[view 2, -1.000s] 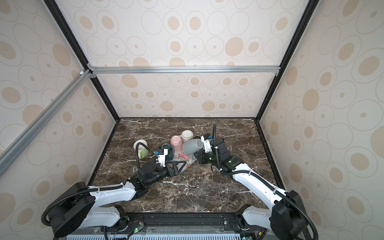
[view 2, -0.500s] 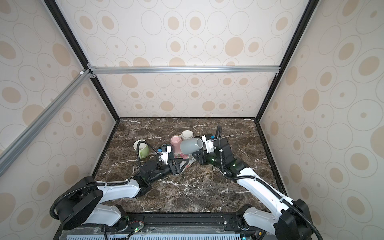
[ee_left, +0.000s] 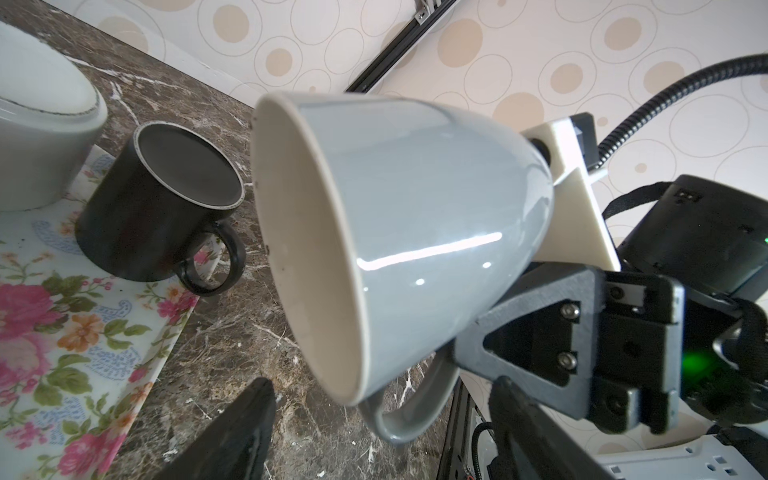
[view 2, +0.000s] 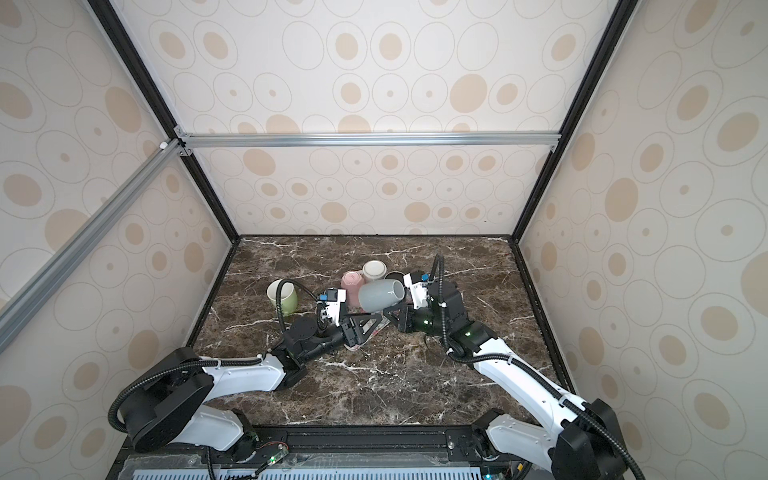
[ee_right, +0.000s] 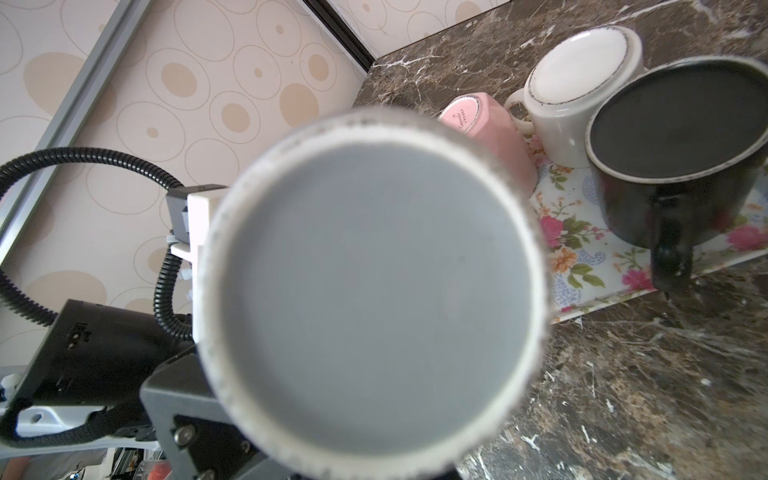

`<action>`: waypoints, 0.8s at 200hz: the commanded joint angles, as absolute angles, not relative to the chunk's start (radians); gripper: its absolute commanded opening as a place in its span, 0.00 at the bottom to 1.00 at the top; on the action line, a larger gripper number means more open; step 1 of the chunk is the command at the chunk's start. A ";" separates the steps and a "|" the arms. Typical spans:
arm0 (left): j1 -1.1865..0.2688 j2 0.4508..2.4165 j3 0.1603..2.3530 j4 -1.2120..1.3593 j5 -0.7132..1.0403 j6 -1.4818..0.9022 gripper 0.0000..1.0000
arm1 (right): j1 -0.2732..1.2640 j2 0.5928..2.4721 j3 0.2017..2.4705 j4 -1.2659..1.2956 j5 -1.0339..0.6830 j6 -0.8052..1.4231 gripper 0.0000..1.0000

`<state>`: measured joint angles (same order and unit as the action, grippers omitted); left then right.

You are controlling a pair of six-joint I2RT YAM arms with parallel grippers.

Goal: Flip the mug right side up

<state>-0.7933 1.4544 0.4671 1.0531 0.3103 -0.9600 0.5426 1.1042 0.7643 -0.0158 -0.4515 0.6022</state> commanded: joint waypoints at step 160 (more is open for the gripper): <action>-0.804 1.543 0.565 1.214 0.377 -1.012 0.55 | 0.539 1.105 0.735 0.145 -0.516 0.646 0.00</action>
